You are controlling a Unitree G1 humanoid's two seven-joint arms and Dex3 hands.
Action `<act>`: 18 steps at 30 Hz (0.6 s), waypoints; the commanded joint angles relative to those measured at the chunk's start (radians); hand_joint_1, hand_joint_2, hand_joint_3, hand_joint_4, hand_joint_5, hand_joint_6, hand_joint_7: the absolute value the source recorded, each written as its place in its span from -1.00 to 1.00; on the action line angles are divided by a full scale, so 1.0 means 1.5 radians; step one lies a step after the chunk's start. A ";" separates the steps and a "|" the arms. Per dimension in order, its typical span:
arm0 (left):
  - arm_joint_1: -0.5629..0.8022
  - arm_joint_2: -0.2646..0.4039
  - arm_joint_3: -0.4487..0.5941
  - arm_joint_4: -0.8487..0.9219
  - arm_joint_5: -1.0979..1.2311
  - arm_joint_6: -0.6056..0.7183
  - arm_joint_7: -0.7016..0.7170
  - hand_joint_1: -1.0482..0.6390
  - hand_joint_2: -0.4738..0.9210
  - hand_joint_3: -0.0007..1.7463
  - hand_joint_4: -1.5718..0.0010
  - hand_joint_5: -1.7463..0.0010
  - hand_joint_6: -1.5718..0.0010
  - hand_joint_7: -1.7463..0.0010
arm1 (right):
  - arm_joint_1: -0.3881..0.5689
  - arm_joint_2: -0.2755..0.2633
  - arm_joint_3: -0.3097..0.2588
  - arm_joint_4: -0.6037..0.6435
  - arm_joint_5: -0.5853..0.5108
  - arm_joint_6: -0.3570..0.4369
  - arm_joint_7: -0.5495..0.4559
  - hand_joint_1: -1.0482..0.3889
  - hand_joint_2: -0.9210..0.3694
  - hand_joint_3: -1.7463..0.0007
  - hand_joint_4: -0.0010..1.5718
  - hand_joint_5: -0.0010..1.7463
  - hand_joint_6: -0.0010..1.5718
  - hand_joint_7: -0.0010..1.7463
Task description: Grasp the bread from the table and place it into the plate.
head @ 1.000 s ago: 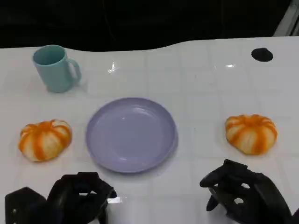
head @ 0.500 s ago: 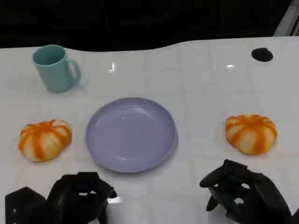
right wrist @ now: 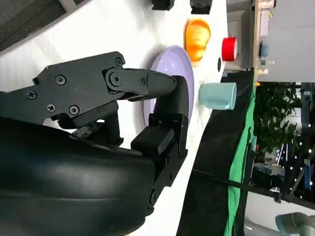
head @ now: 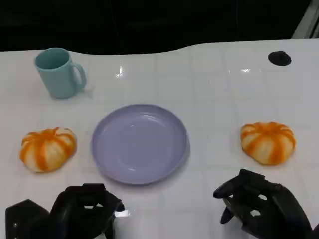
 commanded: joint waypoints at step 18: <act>-0.003 0.006 0.002 0.002 0.001 0.000 0.004 -1.00 0.65 -0.60 -1.00 -0.40 -0.86 0.24 | -0.082 -0.087 -0.045 -0.024 -0.220 -0.039 -0.144 -0.26 -1.00 0.98 -0.50 -0.37 -0.26 -0.86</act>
